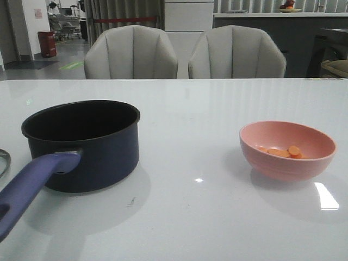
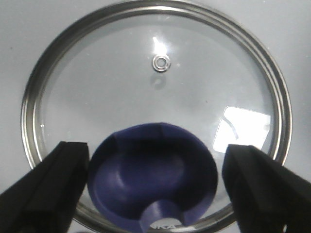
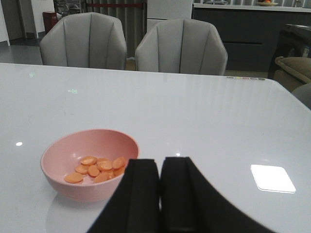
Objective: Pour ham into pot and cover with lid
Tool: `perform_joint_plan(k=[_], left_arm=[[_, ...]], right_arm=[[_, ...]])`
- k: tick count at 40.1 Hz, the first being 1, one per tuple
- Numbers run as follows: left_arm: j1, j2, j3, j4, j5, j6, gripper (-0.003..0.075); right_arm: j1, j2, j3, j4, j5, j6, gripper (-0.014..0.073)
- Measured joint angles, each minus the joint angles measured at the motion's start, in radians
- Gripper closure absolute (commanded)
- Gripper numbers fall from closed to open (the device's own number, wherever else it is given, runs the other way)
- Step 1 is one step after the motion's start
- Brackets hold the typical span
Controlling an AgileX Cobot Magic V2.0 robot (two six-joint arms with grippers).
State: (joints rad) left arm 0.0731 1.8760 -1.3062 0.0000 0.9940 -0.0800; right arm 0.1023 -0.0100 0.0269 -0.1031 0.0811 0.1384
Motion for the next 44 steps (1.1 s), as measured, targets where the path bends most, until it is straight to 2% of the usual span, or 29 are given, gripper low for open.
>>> perform_joint_plan(k=[14,27,44], left_arm=[[-0.029,-0.214,0.01,-0.011,0.0,0.035,0.0148],[-0.039,-0.627,0.216,-0.027,-0.169,0.041,0.0148],[-0.234,-1.081,0.496,-0.027,-0.347,0.045,0.0169]], right_arm=[[0.0,0.0,0.0,0.0,0.0,0.0,0.0434],[0.0,0.0,0.0,0.0,0.0,0.0,0.0434],[0.0,0.0,0.0,0.0,0.0,0.0,0.0434]])
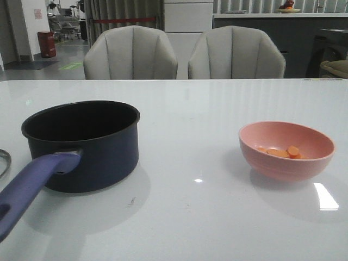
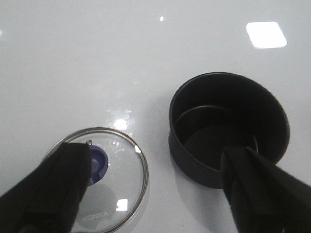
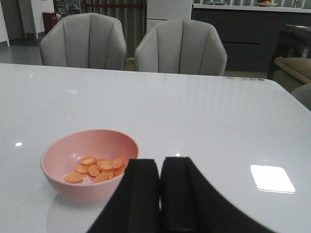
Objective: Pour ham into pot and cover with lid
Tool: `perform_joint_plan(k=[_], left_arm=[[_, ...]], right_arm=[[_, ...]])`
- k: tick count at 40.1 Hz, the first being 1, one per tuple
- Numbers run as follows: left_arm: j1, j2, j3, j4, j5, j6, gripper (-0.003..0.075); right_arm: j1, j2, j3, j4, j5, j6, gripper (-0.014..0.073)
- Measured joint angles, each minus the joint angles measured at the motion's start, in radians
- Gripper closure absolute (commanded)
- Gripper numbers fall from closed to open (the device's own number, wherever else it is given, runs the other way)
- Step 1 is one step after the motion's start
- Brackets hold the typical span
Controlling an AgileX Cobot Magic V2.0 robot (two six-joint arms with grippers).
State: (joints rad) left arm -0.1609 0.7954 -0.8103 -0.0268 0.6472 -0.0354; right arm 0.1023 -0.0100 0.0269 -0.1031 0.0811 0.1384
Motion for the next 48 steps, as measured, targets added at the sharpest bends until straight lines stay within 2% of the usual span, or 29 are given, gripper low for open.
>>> perform_joint_plan(k=[8,16,23,33,41,48], left_arm=[[-0.04,-0.266,0.163,0.004,-0.117,0.0,0.023],[-0.113,-0.462,0.308,0.053,-0.173,0.0,0.0282],[-0.139,-0.593,0.396,0.062,-0.209,0.0,0.0285],[-0.139,-0.675,0.483,0.065,-0.302,0.0,0.0285],[-0.139,-0.675,0.49,0.066,-0.317,0.0,0.0285],[-0.139,-0.675,0.49,0.066,-0.317,0.0,0.0285]], right_arm=[[0.0,0.0,0.0,0.0,0.0,0.0,0.0434],[0.0,0.0,0.0,0.0,0.0,0.0,0.0434],[0.0,0.0,0.0,0.0,0.0,0.0,0.0434],[0.0,0.0,0.0,0.0,0.0,0.0,0.0434],[0.0,0.0,-0.005,0.007,-0.09,0.001,0.0434],[0.0,0.077,-0.147,0.052,0.062,0.009,0.0434]])
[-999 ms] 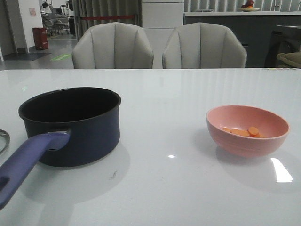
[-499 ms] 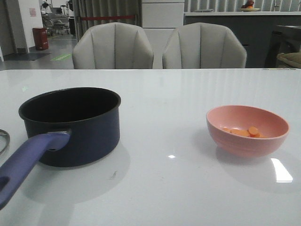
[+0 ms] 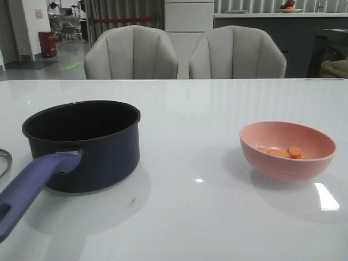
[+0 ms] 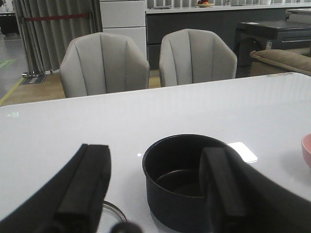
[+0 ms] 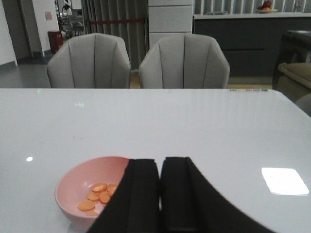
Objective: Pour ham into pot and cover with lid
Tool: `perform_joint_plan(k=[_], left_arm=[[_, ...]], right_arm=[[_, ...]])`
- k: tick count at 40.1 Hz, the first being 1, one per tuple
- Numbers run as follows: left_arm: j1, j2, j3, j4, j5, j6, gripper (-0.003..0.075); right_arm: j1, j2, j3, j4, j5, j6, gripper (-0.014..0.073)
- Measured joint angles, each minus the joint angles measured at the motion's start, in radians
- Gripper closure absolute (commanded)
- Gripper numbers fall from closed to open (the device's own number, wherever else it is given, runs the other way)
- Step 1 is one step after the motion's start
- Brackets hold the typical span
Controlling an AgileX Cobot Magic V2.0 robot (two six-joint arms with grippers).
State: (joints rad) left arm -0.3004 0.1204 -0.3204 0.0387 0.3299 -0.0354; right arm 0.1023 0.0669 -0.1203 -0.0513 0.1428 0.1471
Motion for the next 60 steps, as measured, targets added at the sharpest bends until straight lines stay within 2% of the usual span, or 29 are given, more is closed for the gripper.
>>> perform_joint_plan(k=[6,17,20,25,27,43,60], left_arm=[[0.0,0.0,0.0,0.0,0.0,0.0,0.0285],[0.0,0.0,0.0,0.0,0.0,0.0,0.0285],[0.0,0.0,0.0,0.0,0.0,0.0,0.0285],[0.0,0.0,0.0,0.0,0.0,0.0,0.0285],[0.0,0.0,0.0,0.0,0.0,0.0,0.0285],[0.0,0.0,0.0,-0.014,0.0,0.0,0.0285],[0.0,0.0,0.0,-0.017,0.002,0.0,0.0285]], right_arm=[[0.0,0.148,-0.1,0.003,0.125,0.0,0.0434],[0.0,0.265,-0.106,0.005,0.171,0.002,0.0412],[0.0,0.309,-0.117,-0.003,0.179,0.002,0.033],[0.0,0.422,-0.179,-0.008,0.211,0.004,0.0106],[0.0,0.482,-0.215,-0.008,0.231,0.004,0.006],[0.0,1.027,-0.53,0.116,0.288,0.004,0.006],[0.0,1.51,-0.863,0.136,0.435,-0.014,0.006]])
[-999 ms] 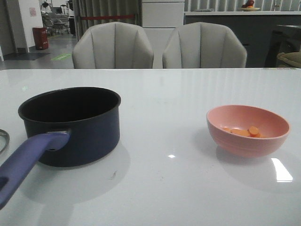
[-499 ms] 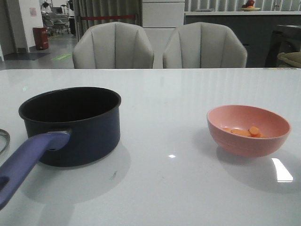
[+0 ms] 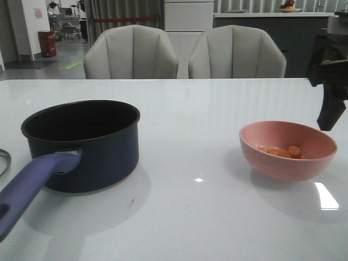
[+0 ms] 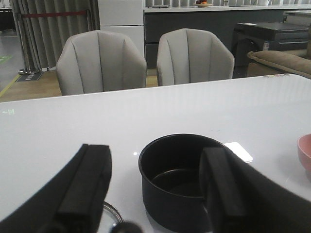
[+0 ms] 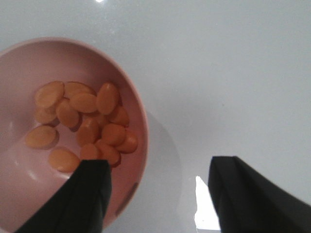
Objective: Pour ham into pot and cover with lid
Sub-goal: 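Grasp the rim of the pink bowl with the right gripper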
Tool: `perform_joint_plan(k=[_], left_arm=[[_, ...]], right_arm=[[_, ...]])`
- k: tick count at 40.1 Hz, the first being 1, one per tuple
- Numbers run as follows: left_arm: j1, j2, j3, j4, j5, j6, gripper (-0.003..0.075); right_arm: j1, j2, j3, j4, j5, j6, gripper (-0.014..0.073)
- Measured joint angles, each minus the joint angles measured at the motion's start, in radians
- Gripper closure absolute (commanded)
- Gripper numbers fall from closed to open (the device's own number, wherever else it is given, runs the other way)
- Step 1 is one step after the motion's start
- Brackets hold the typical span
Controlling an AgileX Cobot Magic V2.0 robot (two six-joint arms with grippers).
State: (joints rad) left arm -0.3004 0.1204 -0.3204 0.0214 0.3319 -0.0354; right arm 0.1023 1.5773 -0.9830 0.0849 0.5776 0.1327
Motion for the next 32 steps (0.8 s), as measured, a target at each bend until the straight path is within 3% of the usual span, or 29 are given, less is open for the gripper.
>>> perform_joint_plan(k=[10,13,20,22,32], left_arm=[[0.0,0.0,0.0,0.0,-0.002,0.0,0.0285],[0.0,0.0,0.0,0.0,-0.002,0.0,0.0285],[0.0,0.0,0.0,0.0,-0.002,0.0,0.0285],[0.0,0.0,0.0,0.0,-0.002,0.0,0.0285],[0.0,0.0,0.0,0.0,-0.004,0.0,0.0285]], right_arm=[[0.0,0.149,-0.1,0.004,0.009,-0.019,0.0083],[0.0,0.186,-0.124,0.004,0.013,-0.019,0.0166],[0.0,0.26,-0.164,0.021,0.037,-0.021,0.0474],[0.0,0.269,-0.171,0.029,0.042,-0.024,0.0443],[0.0,0.271,-0.18,0.056,0.019,-0.026,0.0449]])
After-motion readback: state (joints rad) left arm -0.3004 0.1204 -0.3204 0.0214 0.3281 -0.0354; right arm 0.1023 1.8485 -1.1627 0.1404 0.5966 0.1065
